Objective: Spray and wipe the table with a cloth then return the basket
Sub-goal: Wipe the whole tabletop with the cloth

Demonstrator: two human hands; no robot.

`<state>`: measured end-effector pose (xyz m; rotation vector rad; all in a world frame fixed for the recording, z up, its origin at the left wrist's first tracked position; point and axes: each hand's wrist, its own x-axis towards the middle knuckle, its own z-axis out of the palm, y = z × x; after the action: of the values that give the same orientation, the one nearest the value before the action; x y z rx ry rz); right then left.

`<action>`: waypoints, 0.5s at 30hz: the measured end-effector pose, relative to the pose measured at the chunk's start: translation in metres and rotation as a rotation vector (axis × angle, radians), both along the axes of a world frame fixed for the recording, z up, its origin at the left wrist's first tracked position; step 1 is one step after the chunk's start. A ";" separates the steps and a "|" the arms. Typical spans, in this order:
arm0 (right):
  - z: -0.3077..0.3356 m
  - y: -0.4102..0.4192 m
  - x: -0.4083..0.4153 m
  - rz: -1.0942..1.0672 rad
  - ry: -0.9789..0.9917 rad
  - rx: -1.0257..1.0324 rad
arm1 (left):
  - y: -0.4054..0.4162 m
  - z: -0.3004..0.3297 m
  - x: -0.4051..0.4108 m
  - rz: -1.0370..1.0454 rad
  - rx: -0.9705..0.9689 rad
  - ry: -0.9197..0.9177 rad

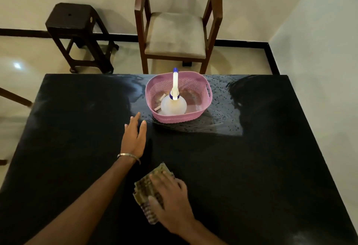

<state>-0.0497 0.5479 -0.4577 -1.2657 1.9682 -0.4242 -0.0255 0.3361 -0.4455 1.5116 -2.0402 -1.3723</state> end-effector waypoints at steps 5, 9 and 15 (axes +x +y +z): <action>0.025 -0.027 -0.099 -0.753 -0.110 -0.172 | -0.011 0.019 -0.022 0.107 0.142 0.128; 0.043 -0.071 -0.177 -1.011 -0.232 -0.178 | -0.019 0.037 -0.043 0.154 0.273 0.227; 0.042 -0.116 -0.215 -0.993 -0.371 -0.071 | -0.032 0.050 -0.064 0.192 0.380 0.186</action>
<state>-0.2649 0.4316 -0.4155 -0.1168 2.1236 -1.1140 -0.0895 0.3045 -0.3951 1.6009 -1.5414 -1.8157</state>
